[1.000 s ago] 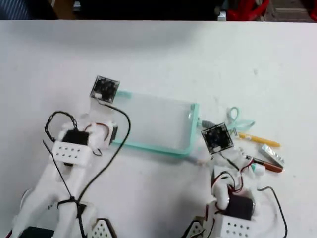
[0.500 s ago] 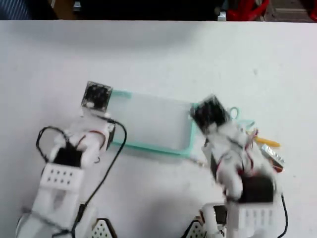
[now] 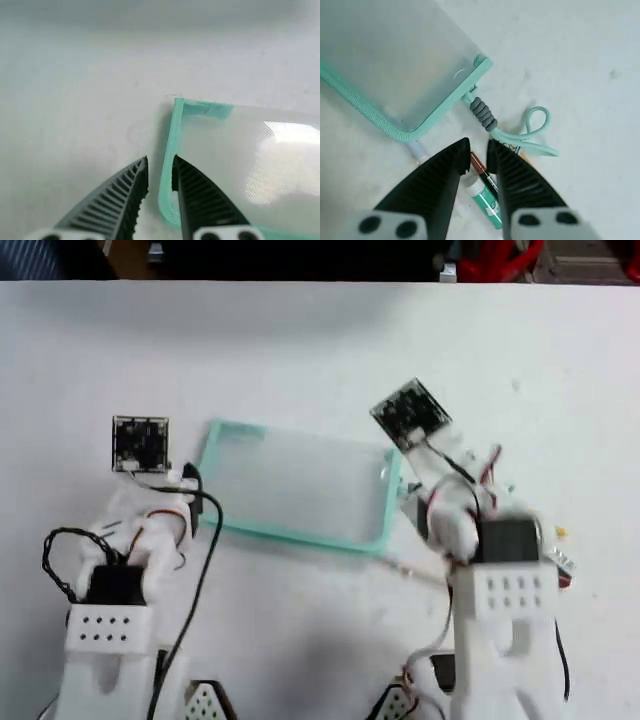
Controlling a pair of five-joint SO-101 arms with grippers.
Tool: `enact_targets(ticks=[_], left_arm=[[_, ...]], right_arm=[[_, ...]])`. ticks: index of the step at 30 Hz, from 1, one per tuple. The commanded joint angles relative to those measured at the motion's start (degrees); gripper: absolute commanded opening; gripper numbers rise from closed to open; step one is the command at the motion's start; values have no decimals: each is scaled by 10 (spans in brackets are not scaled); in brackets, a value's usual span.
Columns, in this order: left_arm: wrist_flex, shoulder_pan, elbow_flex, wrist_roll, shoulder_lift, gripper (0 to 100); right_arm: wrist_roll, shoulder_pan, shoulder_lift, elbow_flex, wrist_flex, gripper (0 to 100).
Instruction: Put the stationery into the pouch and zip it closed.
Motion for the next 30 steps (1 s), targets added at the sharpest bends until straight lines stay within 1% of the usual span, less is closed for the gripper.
enact_targets(ticks=[1,2,3,5,6,8,11,13,16,20,23,25,26,28,30], left_arm=[[-13,-4,1,6,-11,102],[-13,-4,1,6,-11,102],[-13,-4,2,6,-11,102],[-12,-4,2,6,-11,102],[-12,-4,2,6,-11,102],[-12,-4,2,6,-11,102],[-16,-4,5,6,-11,102],[-28,-4,14,6,-15,102],[-49,-4,26,6,-15,102],[-51,-1,27,6,-13,102],[-48,31,27,5,-14,113],[-45,53,30,5,-12,160],[-41,60,33,5,-14,186],[-40,68,36,-2,-15,221],[-40,75,36,-40,-12,222]], right_arm=[[21,5,107,-51,-11,240],[55,5,134,-57,-11,268],[101,5,159,-58,-11,276],[172,5,211,-59,-14,269],[196,7,234,-58,-23,262],[218,26,280,-60,-58,258],[237,55,344,-62,-130,258],[248,59,387,-62,-151,258],[255,58,430,-67,-157,255],[254,48,448,-87,-157,255],[255,26,458,-91,-168,255],[255,21,474,-96,-175,252],[255,22,485,-97,-183,241],[255,26,512,-99,-207,183],[254,36,538,-103,-225,98]])
